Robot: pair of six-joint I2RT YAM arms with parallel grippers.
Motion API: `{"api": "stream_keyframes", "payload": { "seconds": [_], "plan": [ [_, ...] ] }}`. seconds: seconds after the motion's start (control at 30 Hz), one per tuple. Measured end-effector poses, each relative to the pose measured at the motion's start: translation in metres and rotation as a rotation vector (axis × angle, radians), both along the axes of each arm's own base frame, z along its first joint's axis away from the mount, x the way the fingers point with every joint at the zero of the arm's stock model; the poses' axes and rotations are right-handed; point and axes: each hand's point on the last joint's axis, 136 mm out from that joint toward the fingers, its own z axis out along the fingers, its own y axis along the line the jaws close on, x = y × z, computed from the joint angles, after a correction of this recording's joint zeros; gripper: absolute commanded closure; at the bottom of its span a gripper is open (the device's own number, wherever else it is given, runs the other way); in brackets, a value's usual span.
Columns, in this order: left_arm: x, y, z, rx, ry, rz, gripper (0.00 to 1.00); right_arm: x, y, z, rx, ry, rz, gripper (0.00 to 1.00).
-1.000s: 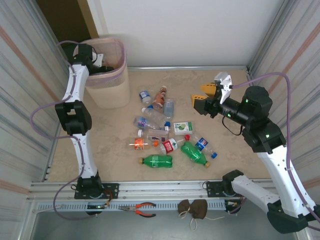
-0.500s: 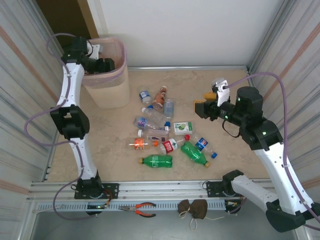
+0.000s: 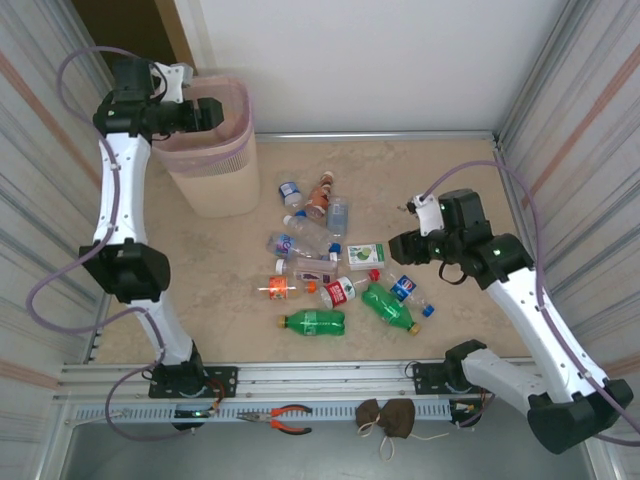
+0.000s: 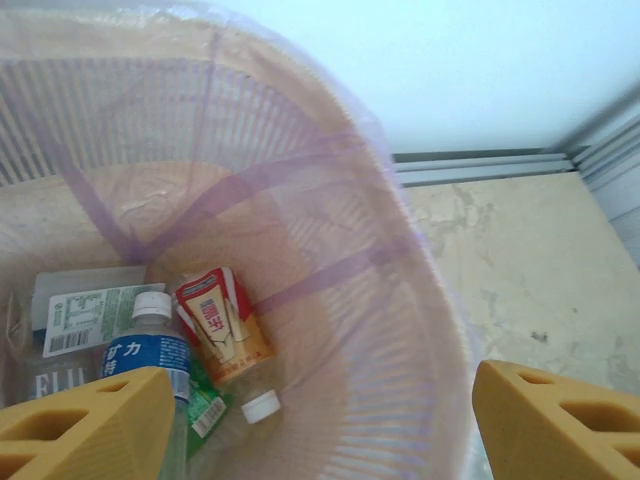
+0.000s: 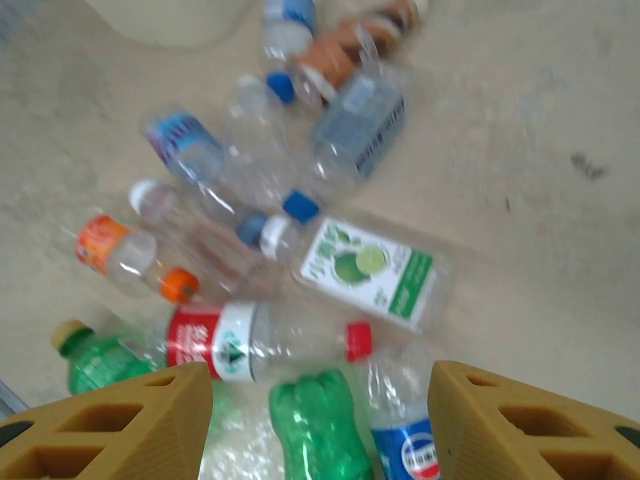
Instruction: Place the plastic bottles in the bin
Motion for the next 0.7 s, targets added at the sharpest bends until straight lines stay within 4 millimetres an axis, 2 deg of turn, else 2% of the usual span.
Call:
{"api": "stream_keyframes", "payload": {
  "seconds": [0.13, 0.27, 0.53, 0.7],
  "plan": [
    [-0.023, -0.007, 0.009, -0.028, -0.018, -0.02, 0.22, -0.004, -0.005, -0.037, -0.049, 0.113, -0.025, 0.42],
    [-0.045, -0.018, 0.007, -0.051, -0.018, -0.044, 0.21, -0.005, -0.008, -0.073, -0.096, 0.233, -0.057, 0.4],
    [-0.084, -0.049, -0.005, -0.093, -0.007, -0.107, 0.21, 0.003, -0.009, -0.119, -0.145, 0.399, -0.144, 0.33],
    [-0.099, -0.054, -0.005, -0.113, -0.021, -0.109, 0.21, 0.001, -0.02, -0.149, -0.209, 0.476, -0.219, 0.27]
  ]
}}
